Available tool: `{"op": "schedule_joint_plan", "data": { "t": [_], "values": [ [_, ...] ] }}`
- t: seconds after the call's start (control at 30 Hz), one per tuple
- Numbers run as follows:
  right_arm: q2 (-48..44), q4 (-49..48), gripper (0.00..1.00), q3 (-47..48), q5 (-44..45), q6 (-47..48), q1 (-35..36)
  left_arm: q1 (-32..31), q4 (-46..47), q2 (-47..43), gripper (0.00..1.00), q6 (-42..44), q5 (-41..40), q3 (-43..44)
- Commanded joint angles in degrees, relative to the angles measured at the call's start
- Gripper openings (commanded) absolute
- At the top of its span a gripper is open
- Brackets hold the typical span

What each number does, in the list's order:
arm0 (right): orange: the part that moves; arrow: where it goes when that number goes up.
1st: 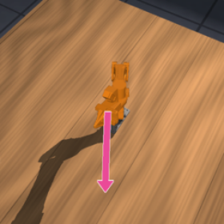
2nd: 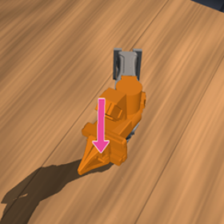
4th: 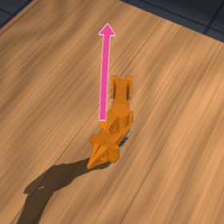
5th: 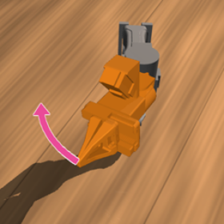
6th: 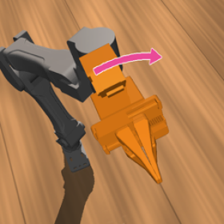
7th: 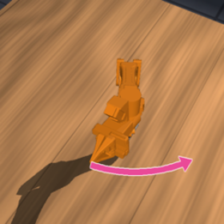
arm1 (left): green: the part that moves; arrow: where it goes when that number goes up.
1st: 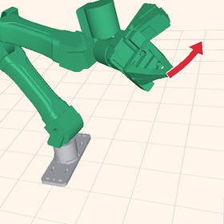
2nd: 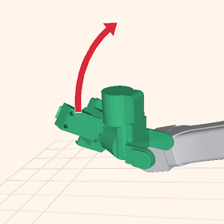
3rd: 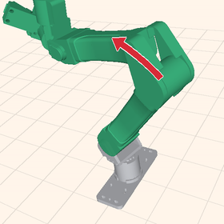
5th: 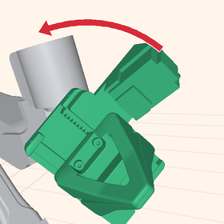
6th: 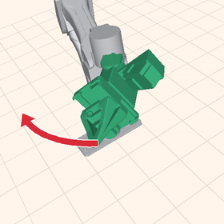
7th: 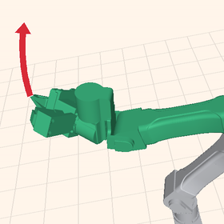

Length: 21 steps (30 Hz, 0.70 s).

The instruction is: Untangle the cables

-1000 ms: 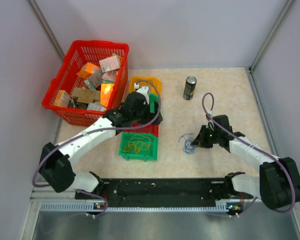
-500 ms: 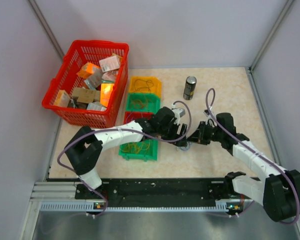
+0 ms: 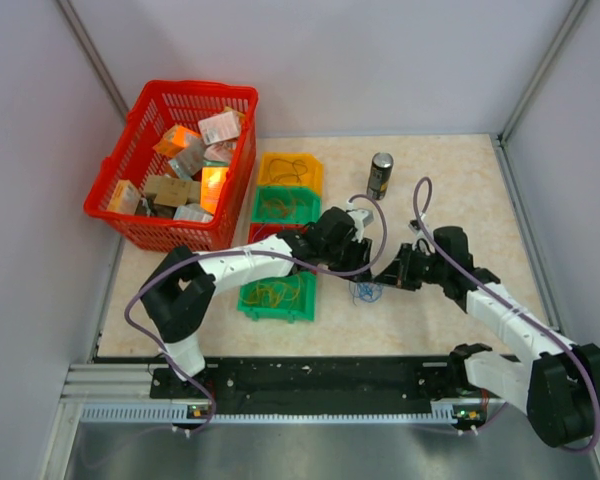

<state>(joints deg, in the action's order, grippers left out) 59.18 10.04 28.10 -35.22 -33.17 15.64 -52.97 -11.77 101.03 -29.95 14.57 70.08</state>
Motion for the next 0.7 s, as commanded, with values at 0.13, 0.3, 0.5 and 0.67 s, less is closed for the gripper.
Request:
{"op": "schedule_joint_plan", "data": {
  "t": [0.13,0.3,0.5,0.67],
  "values": [
    [-1.87,-1.69,0.00,0.73,-0.46,-0.67,0.62,-0.73,1.57,-0.75,0.31,-0.28,1.34,-0.56],
    [-1.96,-1.61,0.00,0.82,-0.46,-0.76,0.62,-1.35,1.84,-0.66,0.39,-0.89,2.48,-1.09],
    [-1.61,-1.34,0.00,0.73,-0.37,-0.58,0.53,-2.31,1.14,-2.07,0.51,-0.98,0.82,-2.49],
    [-1.87,-1.08,0.00,1.17,-0.37,-0.67,0.53,-2.58,0.78,-1.63,0.35,-0.98,1.52,-2.50]
  ]
}}
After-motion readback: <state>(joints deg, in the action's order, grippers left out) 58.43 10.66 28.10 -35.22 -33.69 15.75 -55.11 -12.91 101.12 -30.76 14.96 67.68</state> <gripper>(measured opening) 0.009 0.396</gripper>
